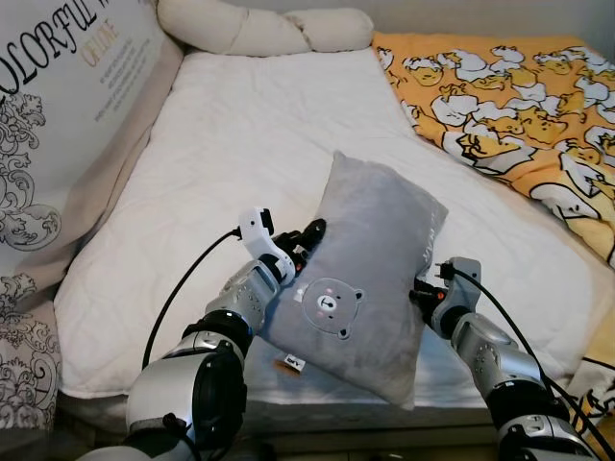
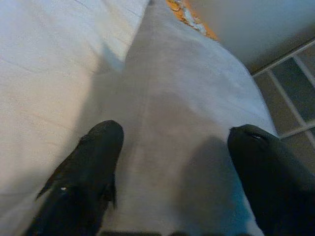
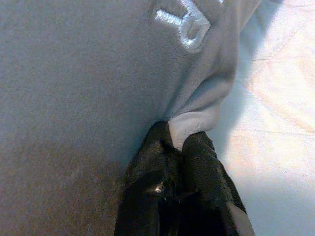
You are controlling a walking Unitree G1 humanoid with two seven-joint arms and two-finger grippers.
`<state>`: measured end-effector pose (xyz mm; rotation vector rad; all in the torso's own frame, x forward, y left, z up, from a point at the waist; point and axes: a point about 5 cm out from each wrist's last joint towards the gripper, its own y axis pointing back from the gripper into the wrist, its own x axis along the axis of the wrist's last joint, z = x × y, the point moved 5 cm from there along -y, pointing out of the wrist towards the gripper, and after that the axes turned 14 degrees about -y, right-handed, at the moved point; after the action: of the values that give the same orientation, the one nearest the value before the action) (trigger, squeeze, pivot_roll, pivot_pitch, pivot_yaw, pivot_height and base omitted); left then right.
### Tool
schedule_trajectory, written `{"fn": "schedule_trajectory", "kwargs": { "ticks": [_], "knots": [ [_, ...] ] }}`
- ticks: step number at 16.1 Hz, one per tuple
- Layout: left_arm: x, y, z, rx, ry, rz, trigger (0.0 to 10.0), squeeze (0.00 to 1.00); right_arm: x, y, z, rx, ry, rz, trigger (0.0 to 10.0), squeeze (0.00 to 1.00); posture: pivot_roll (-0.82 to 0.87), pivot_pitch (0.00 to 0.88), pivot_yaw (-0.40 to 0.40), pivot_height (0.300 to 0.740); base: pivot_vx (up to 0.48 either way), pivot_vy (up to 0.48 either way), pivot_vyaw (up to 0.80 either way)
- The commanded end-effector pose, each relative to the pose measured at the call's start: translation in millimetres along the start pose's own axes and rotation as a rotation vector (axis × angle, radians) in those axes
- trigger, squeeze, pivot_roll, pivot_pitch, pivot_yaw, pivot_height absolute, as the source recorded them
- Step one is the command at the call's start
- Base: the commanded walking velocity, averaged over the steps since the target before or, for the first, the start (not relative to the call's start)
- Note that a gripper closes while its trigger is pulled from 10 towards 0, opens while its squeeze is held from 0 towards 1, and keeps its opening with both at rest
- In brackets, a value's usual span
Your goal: Clean up the room
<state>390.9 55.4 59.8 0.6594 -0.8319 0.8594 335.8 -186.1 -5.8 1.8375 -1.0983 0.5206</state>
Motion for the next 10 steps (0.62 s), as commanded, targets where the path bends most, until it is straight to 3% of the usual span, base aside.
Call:
{"fn": "schedule_trajectory", "kwargs": {
  "ticks": [1,3,5,7,10],
  "knots": [
    [-2,-2.6,9.4,-0.055,0.006,-0.019,10.0,1.00,0,0.9,-0.9,0.002,0.005,-0.005,10.0,0.00,-0.09,0.000,0.033,0.740,0.000,0.000,0.00],
    [-6,-3.2,19.3,-0.121,0.046,-0.032,10.0,1.00,1,0.9,-4.7,0.017,0.002,-0.004,10.0,0.00,-0.09,0.000,0.035,0.740,0.000,0.000,0.00],
    [-19,-1.6,39.4,-0.263,0.023,-0.095,10.0,1.00,1,1.4,-7.7,0.033,0.001,-0.006,10.0,0.00,-0.09,0.000,0.034,0.740,0.000,0.000,0.00],
    [-45,3.9,52.5,-0.364,-0.151,-0.216,10.0,1.00,1,1.2,-11.1,0.047,0.003,-0.009,10.0,0.00,-0.09,0.000,0.033,0.740,0.000,0.000,0.00],
    [-63,6.0,45.2,-0.316,-0.349,-0.307,10.0,1.00,6,-1.1,-18.6,0.074,0.005,-0.001,10.0,0.00,-0.08,0.000,0.029,0.740,0.000,0.000,0.00]
  ]
}}
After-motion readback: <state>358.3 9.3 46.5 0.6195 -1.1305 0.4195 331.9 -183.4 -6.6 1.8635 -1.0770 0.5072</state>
